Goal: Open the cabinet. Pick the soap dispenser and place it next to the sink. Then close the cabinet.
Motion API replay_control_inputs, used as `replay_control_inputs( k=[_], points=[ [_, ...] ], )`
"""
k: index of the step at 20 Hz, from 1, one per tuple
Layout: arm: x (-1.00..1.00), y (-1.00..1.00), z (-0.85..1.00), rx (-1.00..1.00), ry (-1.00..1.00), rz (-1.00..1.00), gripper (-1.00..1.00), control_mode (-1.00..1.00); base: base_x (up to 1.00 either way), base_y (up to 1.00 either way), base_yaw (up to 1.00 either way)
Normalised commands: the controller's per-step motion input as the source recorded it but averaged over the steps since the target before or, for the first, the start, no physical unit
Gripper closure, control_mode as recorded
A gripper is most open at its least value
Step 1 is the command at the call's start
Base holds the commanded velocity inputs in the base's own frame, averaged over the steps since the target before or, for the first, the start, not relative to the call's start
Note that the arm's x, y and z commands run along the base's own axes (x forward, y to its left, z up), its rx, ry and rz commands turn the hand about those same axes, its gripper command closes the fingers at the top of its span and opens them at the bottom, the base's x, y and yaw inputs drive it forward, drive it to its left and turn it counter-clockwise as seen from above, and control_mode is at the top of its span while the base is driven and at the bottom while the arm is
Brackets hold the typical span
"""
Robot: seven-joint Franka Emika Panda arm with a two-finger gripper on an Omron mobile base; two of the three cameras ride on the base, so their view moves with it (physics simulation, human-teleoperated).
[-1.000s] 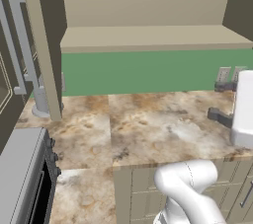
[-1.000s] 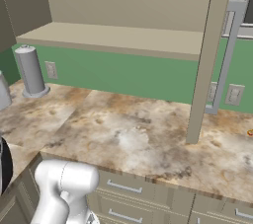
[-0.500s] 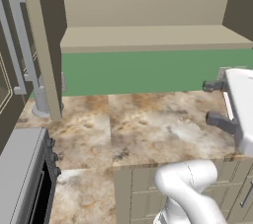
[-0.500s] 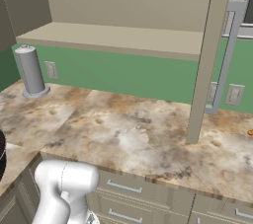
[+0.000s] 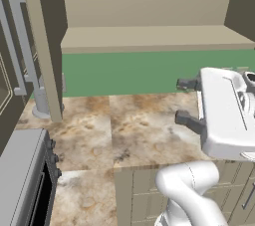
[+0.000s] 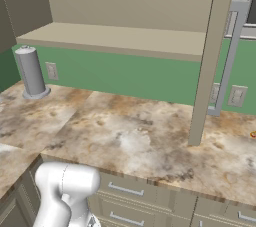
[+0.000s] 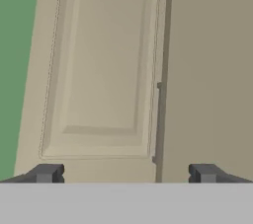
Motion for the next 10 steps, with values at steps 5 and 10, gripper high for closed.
replay_control_inputs(
  k=[5, 10],
  points=[
    [0.31, 0.26, -0.11, 0.05, -0.02, 0.06, -1.0, -1.0, 0.0, 0.0, 0.0],
    [0.05, 0.45, -0.12, 0.0, -0.05, 0.17, -1.0, -1.0, 0.0, 0.0, 0.0]
  ],
)
